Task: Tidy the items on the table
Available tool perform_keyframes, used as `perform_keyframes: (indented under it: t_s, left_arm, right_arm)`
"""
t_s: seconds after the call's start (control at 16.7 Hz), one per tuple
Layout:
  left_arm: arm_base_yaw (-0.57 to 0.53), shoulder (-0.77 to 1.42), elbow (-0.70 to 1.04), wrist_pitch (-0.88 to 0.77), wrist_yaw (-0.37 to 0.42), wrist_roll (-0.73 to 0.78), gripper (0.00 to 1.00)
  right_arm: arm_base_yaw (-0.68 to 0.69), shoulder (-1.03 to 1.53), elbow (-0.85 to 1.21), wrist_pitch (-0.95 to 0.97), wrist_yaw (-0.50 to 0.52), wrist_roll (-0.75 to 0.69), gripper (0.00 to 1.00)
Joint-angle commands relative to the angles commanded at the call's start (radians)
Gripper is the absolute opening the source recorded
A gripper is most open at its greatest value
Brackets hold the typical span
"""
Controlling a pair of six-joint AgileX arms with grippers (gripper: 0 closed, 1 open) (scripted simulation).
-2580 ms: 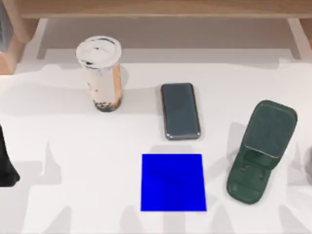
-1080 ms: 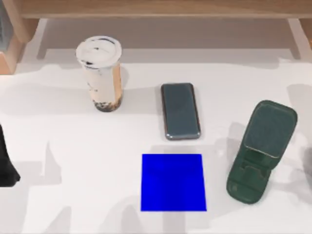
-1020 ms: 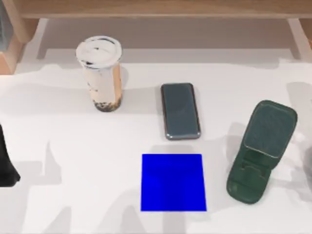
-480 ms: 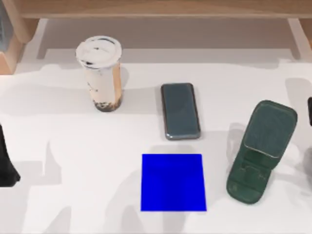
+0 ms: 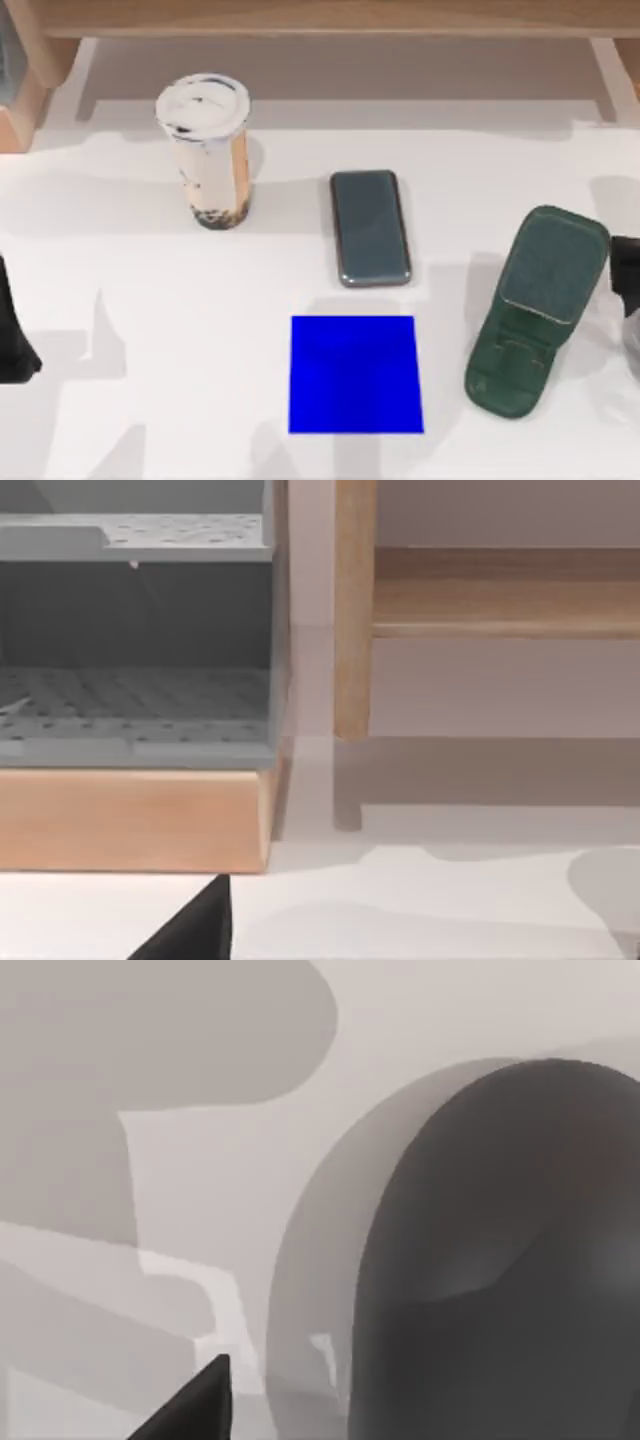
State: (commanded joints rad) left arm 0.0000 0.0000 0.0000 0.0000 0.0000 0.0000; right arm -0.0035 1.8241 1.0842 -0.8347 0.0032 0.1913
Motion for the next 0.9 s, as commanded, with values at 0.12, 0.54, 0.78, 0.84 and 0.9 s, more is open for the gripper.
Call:
perform_keyframes:
  t_s: [0.12, 0.54, 0.78, 0.84, 0.9]
  left_arm:
    - [0.000, 0.000, 0.000, 0.000, 0.000, 0.000, 1.00]
    - [0.000, 0.000, 0.000, 0.000, 0.000, 0.000, 1.00]
    - [0.000, 0.000, 0.000, 0.000, 0.000, 0.000, 1.00]
    - [0.000, 0.000, 0.000, 0.000, 0.000, 0.000, 1.00]
    - [0.000, 0.000, 0.000, 0.000, 0.000, 0.000, 1.00]
  right_arm:
    - [0.000, 0.033, -0.043, 0.080, 0.000, 0.001, 1.00]
    - [0.001, 0.056, -0.074, 0.129, 0.000, 0.001, 0.92]
    - [0.001, 0.056, -0.074, 0.129, 0.000, 0.001, 0.62]
    - [0.001, 0.056, -0.074, 0.129, 0.000, 0.001, 0.55]
    - [0.001, 0.056, -0.074, 0.129, 0.000, 0.001, 0.47]
